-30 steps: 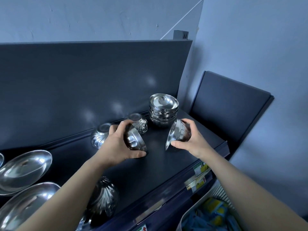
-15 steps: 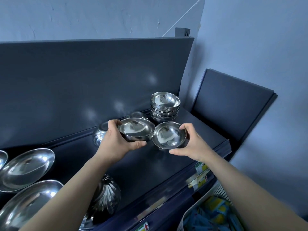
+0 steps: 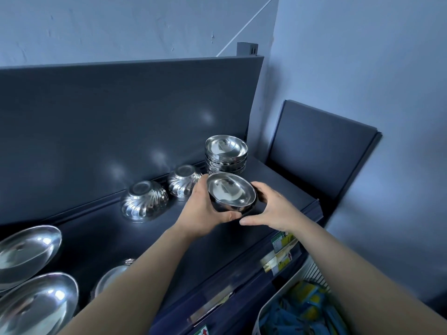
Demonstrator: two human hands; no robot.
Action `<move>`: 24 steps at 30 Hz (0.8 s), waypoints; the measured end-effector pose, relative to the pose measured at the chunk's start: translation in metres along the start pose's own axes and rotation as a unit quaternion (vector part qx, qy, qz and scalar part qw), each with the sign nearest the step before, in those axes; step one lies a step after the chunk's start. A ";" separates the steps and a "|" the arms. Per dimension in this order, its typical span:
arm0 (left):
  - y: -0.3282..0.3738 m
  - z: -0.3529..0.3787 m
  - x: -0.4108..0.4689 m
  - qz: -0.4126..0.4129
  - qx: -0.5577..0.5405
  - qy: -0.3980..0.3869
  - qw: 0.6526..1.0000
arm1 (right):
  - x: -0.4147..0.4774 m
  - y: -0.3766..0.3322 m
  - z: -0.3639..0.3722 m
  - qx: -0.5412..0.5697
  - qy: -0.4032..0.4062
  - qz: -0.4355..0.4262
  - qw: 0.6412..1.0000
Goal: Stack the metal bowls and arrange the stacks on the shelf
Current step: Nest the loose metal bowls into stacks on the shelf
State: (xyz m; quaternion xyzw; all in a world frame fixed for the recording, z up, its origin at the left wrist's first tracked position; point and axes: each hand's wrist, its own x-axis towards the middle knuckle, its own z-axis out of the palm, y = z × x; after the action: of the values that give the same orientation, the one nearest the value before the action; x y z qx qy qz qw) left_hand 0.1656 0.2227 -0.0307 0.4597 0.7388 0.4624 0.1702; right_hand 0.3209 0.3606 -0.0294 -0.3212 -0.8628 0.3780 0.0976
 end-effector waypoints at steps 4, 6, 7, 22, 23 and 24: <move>-0.002 0.005 0.000 -0.013 0.033 -0.038 0.999 | -0.004 0.004 -0.010 -0.014 -0.016 0.005 1.000; 0.000 0.003 -0.001 -0.013 0.071 -0.055 0.996 | -0.006 0.004 -0.019 -0.024 -0.010 -0.004 1.000; 0.003 0.001 -0.001 -0.013 0.094 -0.064 0.993 | -0.007 0.002 -0.023 -0.034 -0.003 -0.011 0.999; 0.024 -0.127 -0.010 0.002 0.509 0.020 0.861 | 0.046 -0.116 -0.011 -0.301 -0.001 -0.231 0.925; 0.020 -0.133 -0.010 -0.008 0.513 0.015 0.858 | 0.053 -0.123 -0.002 -0.313 -0.015 -0.236 0.920; 0.017 -0.139 -0.010 -0.016 0.516 0.010 0.856 | 0.060 -0.130 0.006 -0.322 -0.026 -0.238 0.916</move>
State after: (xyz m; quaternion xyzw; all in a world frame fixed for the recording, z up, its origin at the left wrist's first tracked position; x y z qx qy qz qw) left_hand 0.0855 0.1431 0.0529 0.4652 0.8803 0.0165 -0.0911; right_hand 0.2093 0.3289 0.0550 -0.1101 -0.9910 0.0538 0.0537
